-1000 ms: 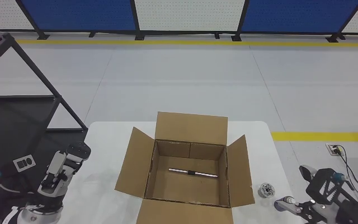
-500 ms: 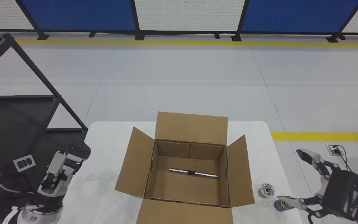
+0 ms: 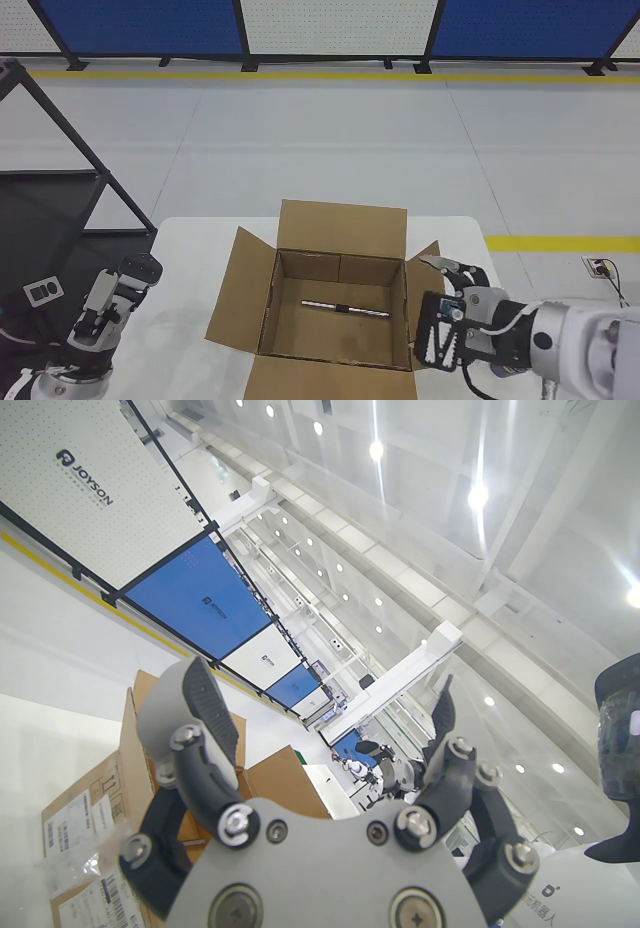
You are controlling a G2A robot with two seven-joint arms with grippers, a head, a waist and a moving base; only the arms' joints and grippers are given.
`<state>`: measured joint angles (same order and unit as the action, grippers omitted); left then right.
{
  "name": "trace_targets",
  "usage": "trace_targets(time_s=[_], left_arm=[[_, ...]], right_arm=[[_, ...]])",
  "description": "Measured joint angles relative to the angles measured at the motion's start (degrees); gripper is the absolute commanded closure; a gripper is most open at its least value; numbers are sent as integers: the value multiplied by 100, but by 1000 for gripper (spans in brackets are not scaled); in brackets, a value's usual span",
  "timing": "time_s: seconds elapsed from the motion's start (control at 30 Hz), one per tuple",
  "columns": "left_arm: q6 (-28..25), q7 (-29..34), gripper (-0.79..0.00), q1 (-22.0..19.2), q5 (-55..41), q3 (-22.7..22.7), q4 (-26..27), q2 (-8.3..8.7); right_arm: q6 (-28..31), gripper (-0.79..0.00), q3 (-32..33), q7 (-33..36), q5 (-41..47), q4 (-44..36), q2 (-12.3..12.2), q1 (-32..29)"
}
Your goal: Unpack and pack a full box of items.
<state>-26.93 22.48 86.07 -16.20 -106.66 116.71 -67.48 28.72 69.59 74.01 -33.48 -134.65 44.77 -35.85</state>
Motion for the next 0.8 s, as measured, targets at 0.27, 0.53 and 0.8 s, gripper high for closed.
trace_targets(time_s=[0.27, 0.53, 0.8], left_arm=[[0, 0, -785, 0, 0, 0, 0, 0], [0, 0, -785, 0, 0, 0, 0, 0], [12, 18, -785, 5, -37, 6, 21, 0]], right_arm=[[-2866, -785, -2846, 1283, -691, 0, 675, 2132], [-2829, -785, -2790, 1252, -682, 0, 666, 2090], [-3055, -785, -2816, 968, -616, 253, 691, 1931]])
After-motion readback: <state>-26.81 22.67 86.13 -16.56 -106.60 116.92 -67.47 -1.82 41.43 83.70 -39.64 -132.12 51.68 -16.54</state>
